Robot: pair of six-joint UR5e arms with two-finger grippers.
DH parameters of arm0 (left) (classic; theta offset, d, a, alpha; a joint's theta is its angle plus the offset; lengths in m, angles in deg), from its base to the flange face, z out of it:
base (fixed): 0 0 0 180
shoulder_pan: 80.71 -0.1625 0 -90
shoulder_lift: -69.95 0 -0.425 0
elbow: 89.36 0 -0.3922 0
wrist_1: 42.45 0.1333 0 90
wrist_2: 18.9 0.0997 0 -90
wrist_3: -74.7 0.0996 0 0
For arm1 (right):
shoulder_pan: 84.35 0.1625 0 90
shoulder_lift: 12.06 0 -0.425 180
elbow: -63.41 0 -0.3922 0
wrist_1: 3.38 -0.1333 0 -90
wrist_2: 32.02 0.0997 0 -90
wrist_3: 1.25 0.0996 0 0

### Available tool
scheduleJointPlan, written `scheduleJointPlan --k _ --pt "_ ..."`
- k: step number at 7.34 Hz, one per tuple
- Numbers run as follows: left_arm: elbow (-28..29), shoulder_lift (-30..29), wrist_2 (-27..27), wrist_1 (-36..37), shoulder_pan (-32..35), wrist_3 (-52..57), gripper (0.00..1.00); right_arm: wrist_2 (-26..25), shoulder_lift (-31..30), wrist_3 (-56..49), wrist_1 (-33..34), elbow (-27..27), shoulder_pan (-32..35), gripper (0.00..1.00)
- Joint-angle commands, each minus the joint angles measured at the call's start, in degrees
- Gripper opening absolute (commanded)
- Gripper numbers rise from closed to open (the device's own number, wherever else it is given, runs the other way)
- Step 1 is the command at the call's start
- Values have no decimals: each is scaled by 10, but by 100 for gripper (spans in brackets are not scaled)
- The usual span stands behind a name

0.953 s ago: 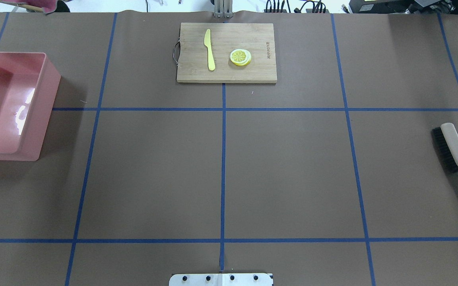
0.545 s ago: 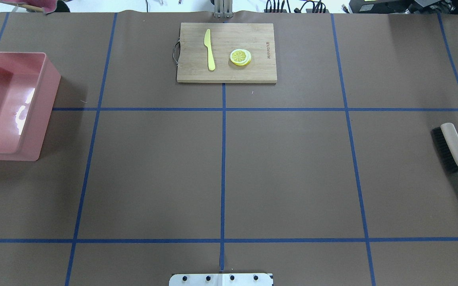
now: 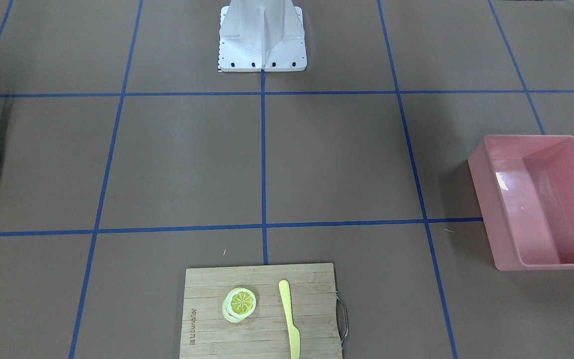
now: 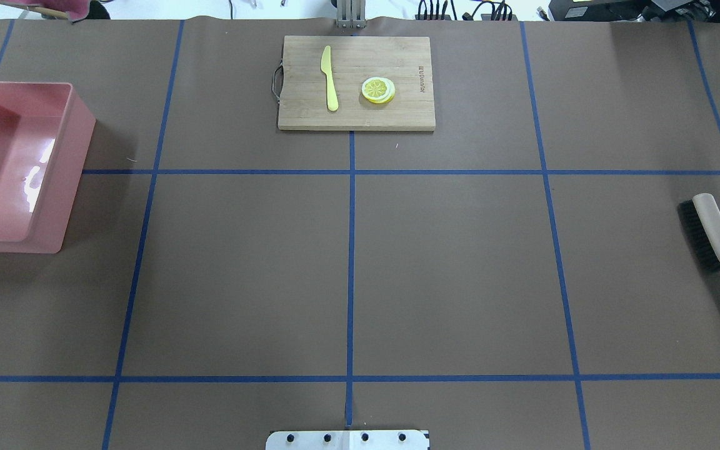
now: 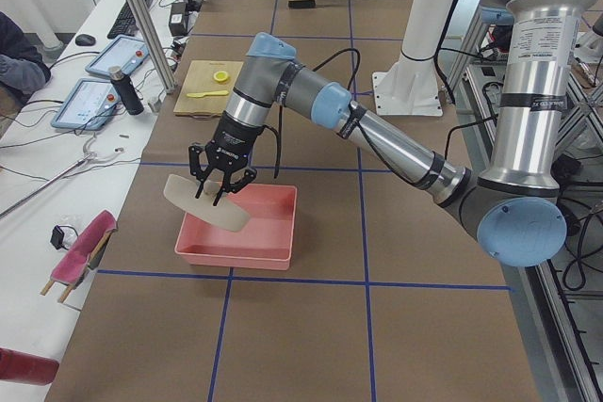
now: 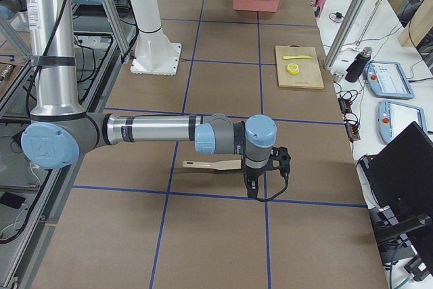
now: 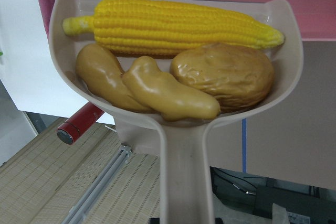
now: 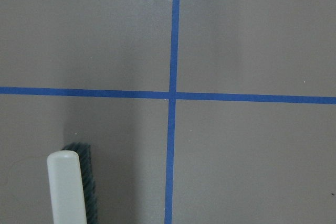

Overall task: Sweep and dump trash into bin
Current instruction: 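Tilt the dustpan over the pink bin with the left gripper to dump items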

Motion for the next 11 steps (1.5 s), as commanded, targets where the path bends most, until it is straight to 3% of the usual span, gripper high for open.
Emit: scheduleJointPlan --k 1,4,6,10,11 --pt "-13 -1 48 -6 -22 28 0 6 -2 0 1 -2 0 100" --pt "-14 1 107 -26 -46 60 0 17 -2 1 1 2 0 100" --pt "-14 1 115 -26 -55 63 0 26 -4 2 1 2 0 100" --pt "-15 1 102 -27 -53 55 0 24 -3 1 1 8 0 100" --pt "-15 1 71 -28 -48 46 0 24 -2 1 1 8 0 100"
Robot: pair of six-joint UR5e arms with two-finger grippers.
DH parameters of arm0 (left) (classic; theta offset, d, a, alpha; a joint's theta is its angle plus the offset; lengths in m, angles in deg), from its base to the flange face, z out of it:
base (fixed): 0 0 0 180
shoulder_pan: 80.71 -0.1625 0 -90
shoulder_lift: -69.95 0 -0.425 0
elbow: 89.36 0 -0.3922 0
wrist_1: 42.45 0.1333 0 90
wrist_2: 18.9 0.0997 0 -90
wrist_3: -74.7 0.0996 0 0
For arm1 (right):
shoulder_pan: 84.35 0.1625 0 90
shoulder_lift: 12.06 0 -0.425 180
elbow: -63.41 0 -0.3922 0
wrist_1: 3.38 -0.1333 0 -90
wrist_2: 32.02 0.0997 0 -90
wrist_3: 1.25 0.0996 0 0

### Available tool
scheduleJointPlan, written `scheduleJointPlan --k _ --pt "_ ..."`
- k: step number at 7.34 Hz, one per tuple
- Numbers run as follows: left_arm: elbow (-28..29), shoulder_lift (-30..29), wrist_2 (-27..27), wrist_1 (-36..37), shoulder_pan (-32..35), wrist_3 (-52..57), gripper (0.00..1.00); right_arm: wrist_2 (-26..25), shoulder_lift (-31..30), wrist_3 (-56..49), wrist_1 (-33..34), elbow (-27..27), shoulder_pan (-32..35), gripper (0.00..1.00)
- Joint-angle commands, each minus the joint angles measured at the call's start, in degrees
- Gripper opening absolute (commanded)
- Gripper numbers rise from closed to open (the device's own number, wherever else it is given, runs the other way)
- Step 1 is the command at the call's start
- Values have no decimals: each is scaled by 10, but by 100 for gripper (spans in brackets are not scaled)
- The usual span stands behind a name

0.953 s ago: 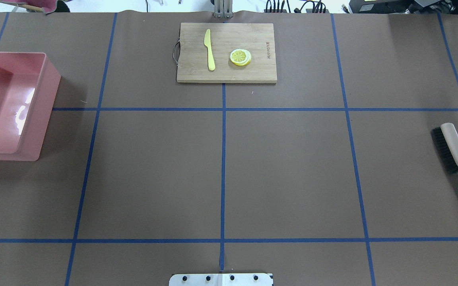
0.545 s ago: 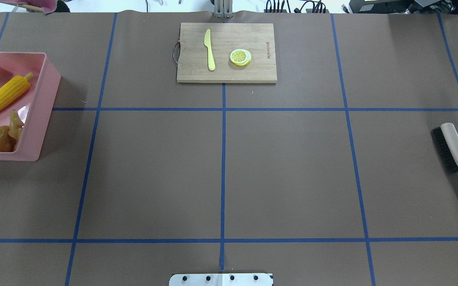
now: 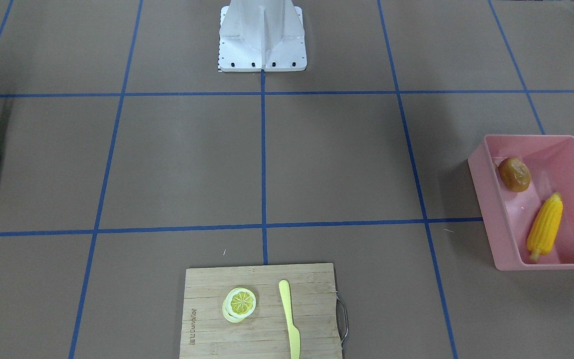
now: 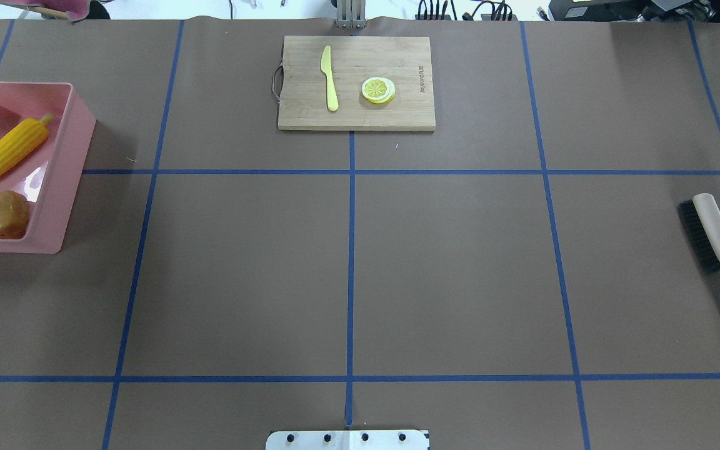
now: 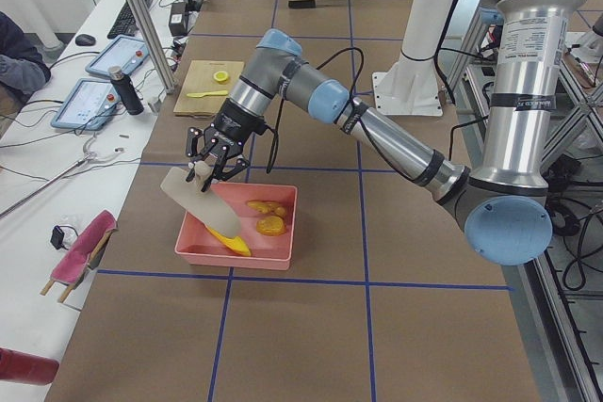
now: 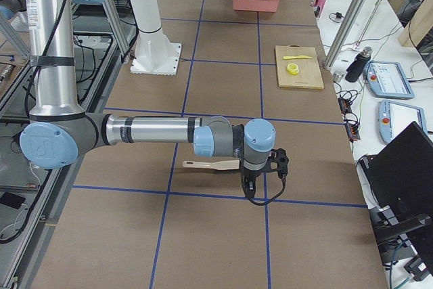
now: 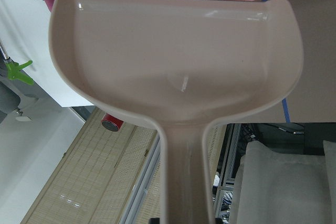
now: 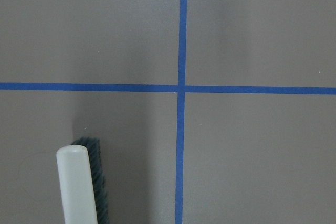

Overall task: Sweep and dump trash into bin
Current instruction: 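Tilt the dustpan over the pink bin with the left gripper to dump items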

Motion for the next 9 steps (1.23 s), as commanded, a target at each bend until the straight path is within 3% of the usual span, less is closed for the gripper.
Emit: scheduleJointPlan --k 1,3,6,9 --pt "-4 2 -57 -3 13 -70 0 -1 2 0 -1 1 0 100" --pt "0 7 -149 -29 32 -173 0 -5 0 -1 -1 -4 0 100" --pt "19 16 -371 -25 47 -289 0 -8 3 -2 -2 -5 0 100" --pt "27 9 -497 -26 -35 -339 0 -14 3 1 -1 -3 0 100"
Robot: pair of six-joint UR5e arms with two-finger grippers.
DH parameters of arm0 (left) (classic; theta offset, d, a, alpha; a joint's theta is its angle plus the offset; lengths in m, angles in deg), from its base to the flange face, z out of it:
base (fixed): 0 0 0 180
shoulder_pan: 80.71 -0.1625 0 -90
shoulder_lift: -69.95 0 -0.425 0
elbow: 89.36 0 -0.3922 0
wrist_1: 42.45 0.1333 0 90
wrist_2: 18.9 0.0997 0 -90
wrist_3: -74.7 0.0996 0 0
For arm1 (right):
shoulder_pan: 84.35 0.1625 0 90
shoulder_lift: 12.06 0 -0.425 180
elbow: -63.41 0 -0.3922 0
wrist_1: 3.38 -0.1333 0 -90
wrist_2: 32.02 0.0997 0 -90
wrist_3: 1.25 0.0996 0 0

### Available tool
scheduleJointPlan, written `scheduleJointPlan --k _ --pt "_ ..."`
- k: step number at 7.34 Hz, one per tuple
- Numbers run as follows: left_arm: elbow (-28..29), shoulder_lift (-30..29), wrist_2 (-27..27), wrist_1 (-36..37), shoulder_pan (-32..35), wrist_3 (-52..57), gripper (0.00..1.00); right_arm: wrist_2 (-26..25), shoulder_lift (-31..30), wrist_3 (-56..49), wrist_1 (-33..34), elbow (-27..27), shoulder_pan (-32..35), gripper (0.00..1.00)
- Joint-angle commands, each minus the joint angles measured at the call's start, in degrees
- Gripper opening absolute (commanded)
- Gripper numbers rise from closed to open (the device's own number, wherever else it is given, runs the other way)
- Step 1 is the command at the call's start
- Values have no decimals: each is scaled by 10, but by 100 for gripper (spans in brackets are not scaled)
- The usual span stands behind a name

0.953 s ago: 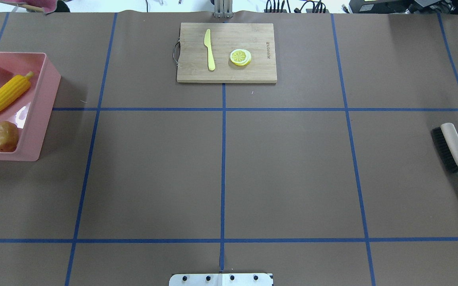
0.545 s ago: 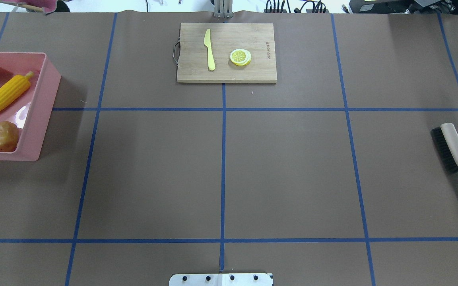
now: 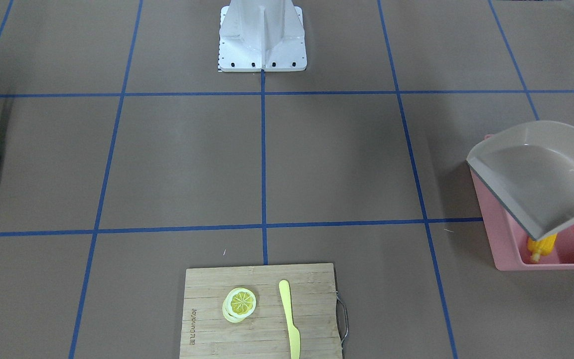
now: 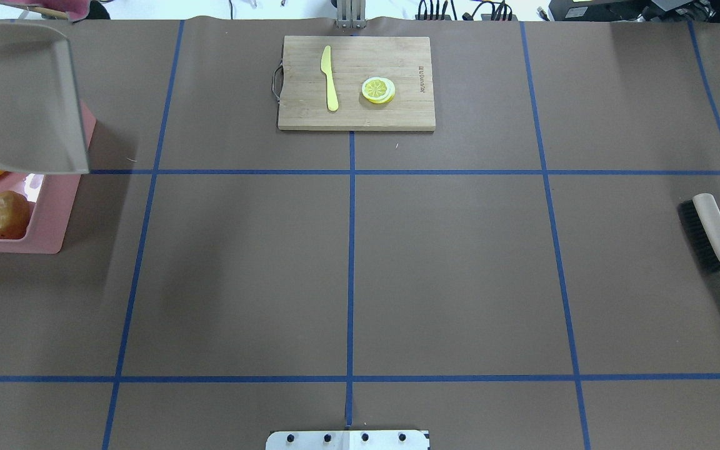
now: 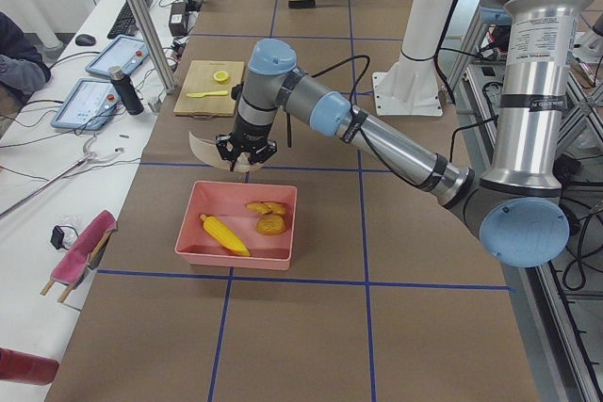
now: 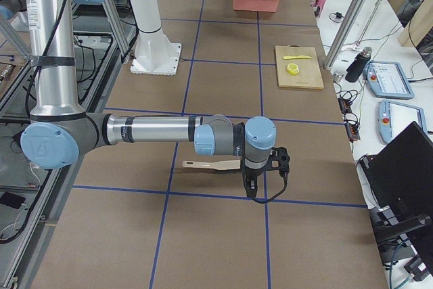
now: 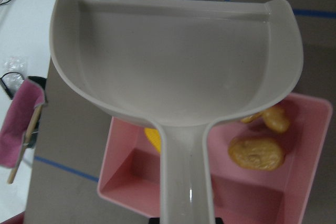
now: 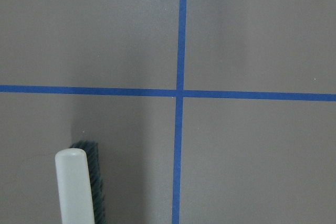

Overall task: Sweep and dump trash into bin
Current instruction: 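Carry the empty dustpan back and lower it onto the table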

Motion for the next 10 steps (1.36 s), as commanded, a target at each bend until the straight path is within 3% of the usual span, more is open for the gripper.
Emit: scheduleJointPlan --k 1,3,5,6,8,10 --pt "0 -9 -79 -2 -109 -42 0 -17 1 2 1 1 0 100" --pt "13 -46 -80 0 -210 -48 0 -21 -1 2 1 -1 0 100" --pt "41 -93 -80 -22 -290 -127 0 -22 -2 2 1 -4 0 100" --pt "73 -129 -82 -33 -310 -134 0 -22 -2 3 1 -3 0 100" --pt "118 -139 -77 -139 -349 -203 0 -27 -4 5 1 1 0 100" --pt "154 -157 -58 -189 -358 -227 0 -35 -4 7 1 1 0 100"
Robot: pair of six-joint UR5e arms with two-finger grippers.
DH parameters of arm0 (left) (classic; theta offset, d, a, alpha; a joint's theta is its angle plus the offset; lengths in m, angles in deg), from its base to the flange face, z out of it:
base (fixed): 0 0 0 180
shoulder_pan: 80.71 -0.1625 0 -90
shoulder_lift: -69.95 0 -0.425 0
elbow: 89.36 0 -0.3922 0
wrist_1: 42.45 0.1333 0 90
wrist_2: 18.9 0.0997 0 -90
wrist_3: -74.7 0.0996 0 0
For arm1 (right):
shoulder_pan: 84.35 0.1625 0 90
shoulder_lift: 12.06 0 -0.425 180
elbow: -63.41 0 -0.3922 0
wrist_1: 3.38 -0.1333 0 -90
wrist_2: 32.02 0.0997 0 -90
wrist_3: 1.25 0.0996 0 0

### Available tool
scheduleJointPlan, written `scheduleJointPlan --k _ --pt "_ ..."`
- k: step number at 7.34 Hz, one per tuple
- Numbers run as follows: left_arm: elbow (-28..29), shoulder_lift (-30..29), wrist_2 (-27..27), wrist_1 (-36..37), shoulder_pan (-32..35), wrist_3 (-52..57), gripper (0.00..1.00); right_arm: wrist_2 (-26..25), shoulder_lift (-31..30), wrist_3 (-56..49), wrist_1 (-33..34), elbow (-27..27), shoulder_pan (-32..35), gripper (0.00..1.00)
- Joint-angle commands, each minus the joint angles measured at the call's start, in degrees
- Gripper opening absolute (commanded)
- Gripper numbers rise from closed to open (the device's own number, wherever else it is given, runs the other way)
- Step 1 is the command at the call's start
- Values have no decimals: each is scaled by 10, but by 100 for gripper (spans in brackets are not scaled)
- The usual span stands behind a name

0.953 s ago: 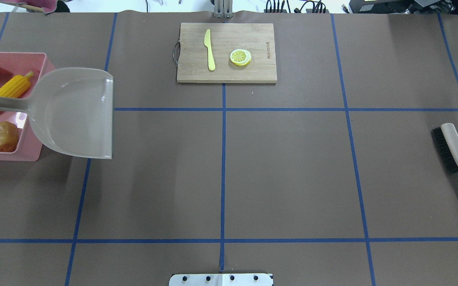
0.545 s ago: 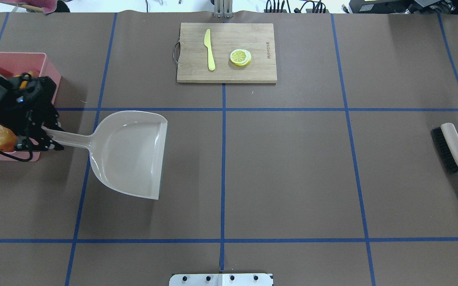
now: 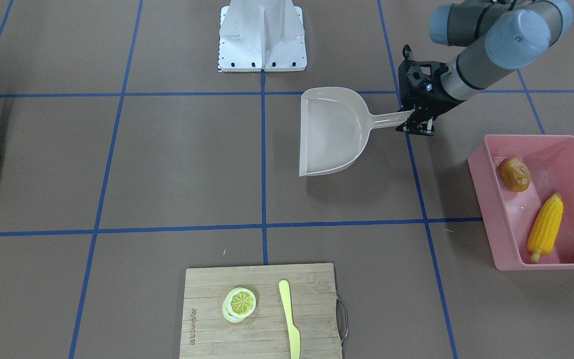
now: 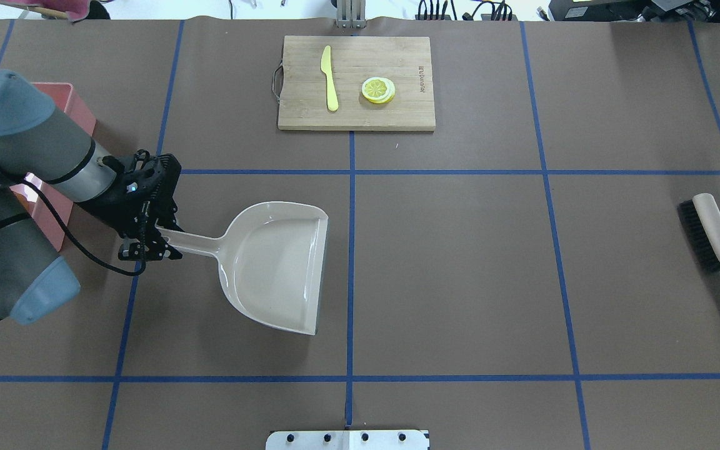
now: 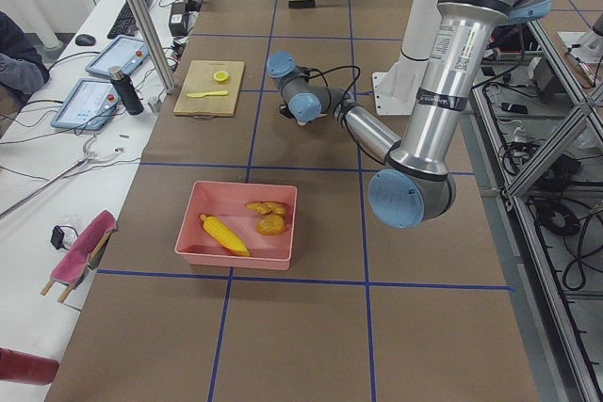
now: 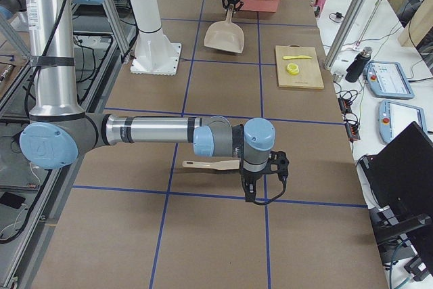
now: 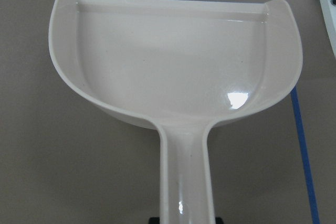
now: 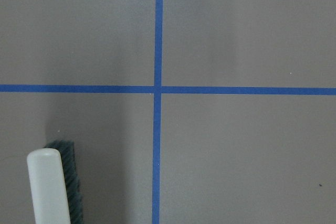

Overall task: Sweep and dump trash into bin
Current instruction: 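Carry the empty dustpan back and lower it onto the table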

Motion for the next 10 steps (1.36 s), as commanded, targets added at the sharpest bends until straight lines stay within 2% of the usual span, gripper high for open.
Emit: scheduleJointPlan --k 1,3,6,7,10 --pt "21 -12 23 -50 -8 -15 0 -2 0 2 1 -8 2 100" --pt "23 -12 89 -80 -12 -22 0 -2 -6 9 4 -14 11 100" --pt "44 -22 88 -84 -32 -76 0 -3 -24 3 0 -19 22 100" --pt "45 -23 89 -101 -32 -75 99 -3 -20 3 3 -19 23 100" --pt "35 -24 87 -112 -28 -74 99 12 -30 9 4 -18 23 100"
